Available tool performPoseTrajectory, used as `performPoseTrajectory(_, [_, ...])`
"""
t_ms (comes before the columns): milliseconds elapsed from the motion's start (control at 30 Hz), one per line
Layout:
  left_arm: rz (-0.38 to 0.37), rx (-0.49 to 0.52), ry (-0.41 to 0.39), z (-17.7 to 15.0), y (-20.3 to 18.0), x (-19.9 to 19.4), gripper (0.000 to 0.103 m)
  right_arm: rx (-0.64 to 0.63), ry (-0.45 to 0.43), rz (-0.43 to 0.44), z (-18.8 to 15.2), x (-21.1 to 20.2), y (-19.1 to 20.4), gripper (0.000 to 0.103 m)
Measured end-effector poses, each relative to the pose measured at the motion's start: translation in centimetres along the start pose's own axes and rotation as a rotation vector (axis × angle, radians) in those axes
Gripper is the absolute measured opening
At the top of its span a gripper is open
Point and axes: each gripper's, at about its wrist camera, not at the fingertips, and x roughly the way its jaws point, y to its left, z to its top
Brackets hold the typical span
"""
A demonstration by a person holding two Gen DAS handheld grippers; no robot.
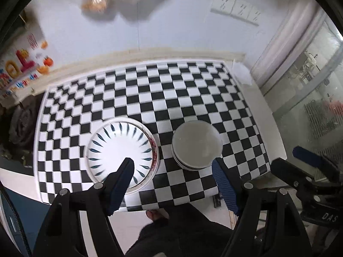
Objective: Organize plates and bowls
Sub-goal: 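Grasp the rim of the bowl stack with the right gripper, then lift the bowl stack and carry it over the plate stack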
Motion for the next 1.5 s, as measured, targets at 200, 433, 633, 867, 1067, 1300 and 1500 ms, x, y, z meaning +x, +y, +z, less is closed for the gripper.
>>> performPoseTrajectory(200, [-0.057, -0.034, 0.169, 3.9, 1.0, 7.8, 0.074, 0.141, 0.096, 0.08, 1.6, 7.2, -4.0, 0.089])
performPoseTrajectory(433, [-0.126, -0.046, 0.397, 6.2, 1.4, 16.9, 0.074, 0.331, 0.245, 0.204, 1.3, 16.6, -8.1, 0.089])
performPoseTrajectory(633, [-0.159, -0.045, 0.517, 6.6, 1.4, 21.6, 0.074, 0.466, 0.339, 0.313, 0.0, 23.2, -10.1, 0.089])
performPoseTrajectory(867, [-0.178, -0.025, 0.587, 6.3, 1.3, 24.6, 0.072, 0.515, 0.398, 0.396, -0.8, 27.8, -10.3, 0.089])
performPoseTrajectory(1067, [-0.206, -0.003, 0.603, 6.4, 0.7, 25.5, 0.072, 0.509, 0.446, 0.429, -1.2, 30.2, -9.6, 0.088])
performPoseTrajectory(1300, [-0.237, 0.0, 0.633, 6.4, 0.4, 26.8, 0.066, 0.503, 0.462, 0.449, -1.6, 31.8, -9.4, 0.076])
performPoseTrajectory(1500, [-0.318, -0.023, 0.65, 6.1, 0.3, 27.1, 0.057, 0.513, 0.465, 0.448, -1.7, 32.7, -9.5, 0.064])
